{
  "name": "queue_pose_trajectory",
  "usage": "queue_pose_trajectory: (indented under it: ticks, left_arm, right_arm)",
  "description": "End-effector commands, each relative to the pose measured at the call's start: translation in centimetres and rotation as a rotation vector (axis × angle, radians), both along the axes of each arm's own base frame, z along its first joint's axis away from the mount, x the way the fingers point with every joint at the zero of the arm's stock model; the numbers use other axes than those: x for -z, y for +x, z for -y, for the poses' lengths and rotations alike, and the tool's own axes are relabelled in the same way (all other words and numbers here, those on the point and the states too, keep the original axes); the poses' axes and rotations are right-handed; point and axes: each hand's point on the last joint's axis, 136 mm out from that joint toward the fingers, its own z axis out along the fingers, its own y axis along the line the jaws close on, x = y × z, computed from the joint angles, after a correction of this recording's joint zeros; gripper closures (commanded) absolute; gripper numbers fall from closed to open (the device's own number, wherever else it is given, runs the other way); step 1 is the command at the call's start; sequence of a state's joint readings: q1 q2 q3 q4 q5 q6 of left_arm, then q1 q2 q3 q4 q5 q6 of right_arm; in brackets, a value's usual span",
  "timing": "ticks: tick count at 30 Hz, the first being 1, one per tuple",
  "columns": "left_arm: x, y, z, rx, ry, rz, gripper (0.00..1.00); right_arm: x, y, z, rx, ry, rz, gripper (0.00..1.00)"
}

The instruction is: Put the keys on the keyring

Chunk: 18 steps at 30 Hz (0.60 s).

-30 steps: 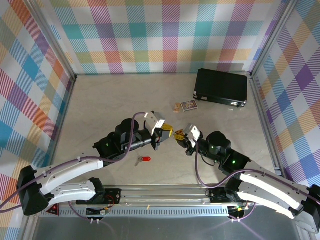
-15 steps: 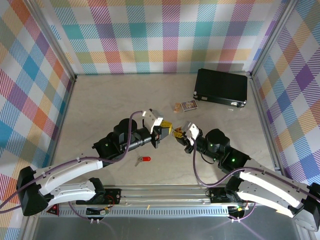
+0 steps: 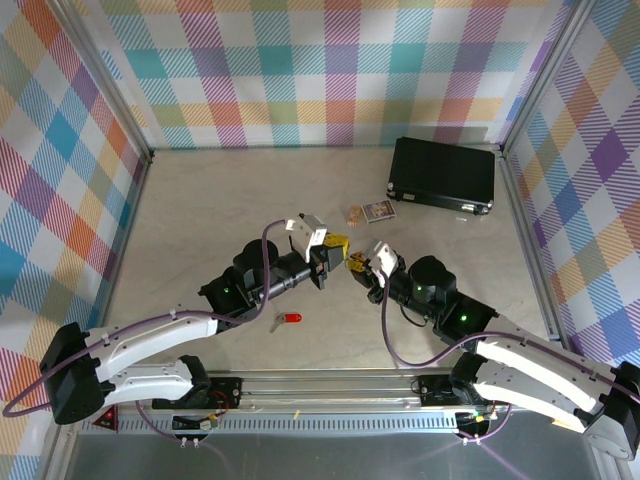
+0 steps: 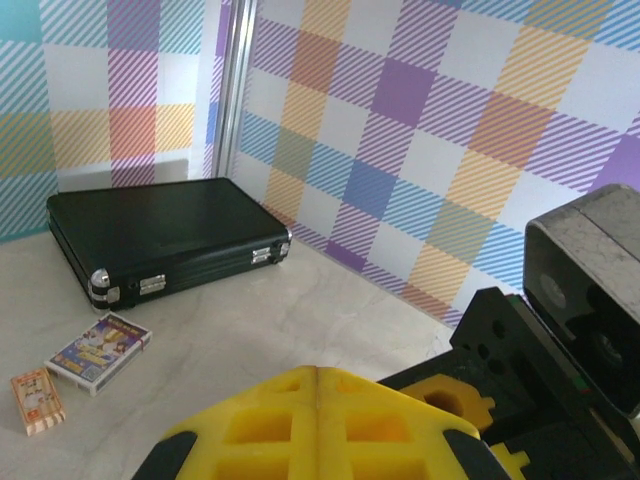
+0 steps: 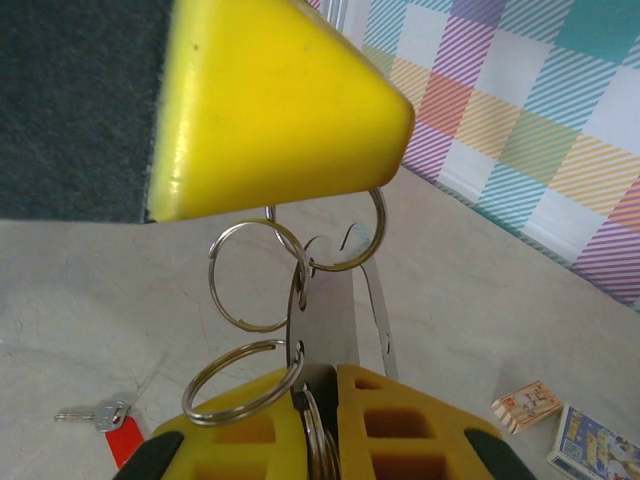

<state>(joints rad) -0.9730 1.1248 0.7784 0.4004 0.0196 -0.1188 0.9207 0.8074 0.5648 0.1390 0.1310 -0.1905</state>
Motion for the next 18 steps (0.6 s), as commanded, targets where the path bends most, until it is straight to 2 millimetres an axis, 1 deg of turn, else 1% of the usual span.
queue_pose_trajectory:
  ticks: [1,6,10,12,17,18]
  left_arm:
    - [-0.9,-0.5,0.6,0.032,-0.071,0.019,1.00]
    - [-0.9,-0.5,1.0,0.044,-0.082,0.028,1.00]
    - [-1.2,-0.6,1.0,0.046,-0.081,0.042,1.00]
    - [-1.4,-0.6,0.9,0.044,-0.076,0.053,1.00]
    - [-2.0,-0.9,0.8,0.057,-0.046,0.094,1.00]
    - [-2.1,-1.1,0.8,0.063,-0.039,0.100,1.00]
  right_arm:
    - [-4.7,-0.3,-0.7,-0.025,0.141,0.042,1.00]
    - [-4.9,-0.7,-0.6,-0.038,0.164,0.030,0.95]
    - [-5.2,-1.2,-0.6,-0.061,0.165,0.025,0.89]
    - [-5.3,-1.5,-0.7,-0.077,0.168,0.022,0.80]
    - [-5.6,-2.7,-0.2,-0.118,0.176,0.010,0.50]
    - [-5.6,-3.0,-0.2,-0.128,0.175,0.007,0.47]
